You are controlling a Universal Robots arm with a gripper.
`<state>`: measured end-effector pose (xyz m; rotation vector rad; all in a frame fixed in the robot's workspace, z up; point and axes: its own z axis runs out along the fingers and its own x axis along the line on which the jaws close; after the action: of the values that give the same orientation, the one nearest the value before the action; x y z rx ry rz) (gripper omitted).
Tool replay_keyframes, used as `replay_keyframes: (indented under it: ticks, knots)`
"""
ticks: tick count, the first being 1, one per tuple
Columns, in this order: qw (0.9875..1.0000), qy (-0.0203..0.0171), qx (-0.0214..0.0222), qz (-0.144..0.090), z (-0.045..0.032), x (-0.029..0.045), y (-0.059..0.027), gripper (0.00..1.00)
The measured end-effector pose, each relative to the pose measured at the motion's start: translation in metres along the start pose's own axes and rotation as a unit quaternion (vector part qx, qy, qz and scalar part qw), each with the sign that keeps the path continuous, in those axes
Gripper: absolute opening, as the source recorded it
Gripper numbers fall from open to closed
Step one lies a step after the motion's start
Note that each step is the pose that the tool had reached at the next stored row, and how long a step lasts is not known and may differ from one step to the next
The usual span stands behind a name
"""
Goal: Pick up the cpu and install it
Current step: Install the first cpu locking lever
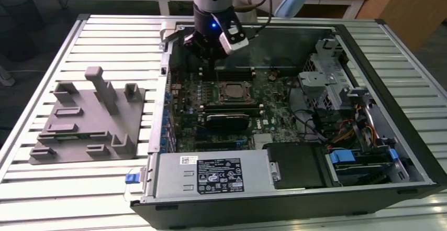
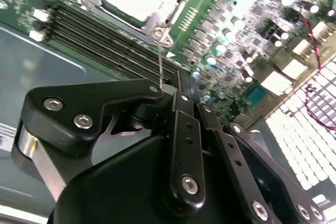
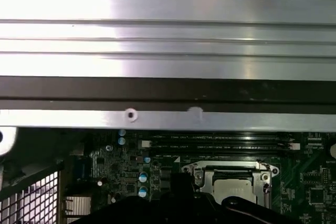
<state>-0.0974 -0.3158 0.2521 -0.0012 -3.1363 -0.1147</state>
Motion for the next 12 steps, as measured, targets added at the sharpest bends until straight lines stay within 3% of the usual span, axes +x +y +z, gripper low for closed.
replay_keyframes:
  ticks: [6,11,12]
  knots:
    - [1.0,0.0002,-0.0012,-0.002,0.0002,-0.0179,0.0,0.11]
    - [1.0,0.0001,-0.0021,-0.002,0.0013,-0.0191,-0.0006,0.11]
    - [1.0,0.0002,-0.0072,-0.002,0.0017,-0.0191,-0.0009,0.11]
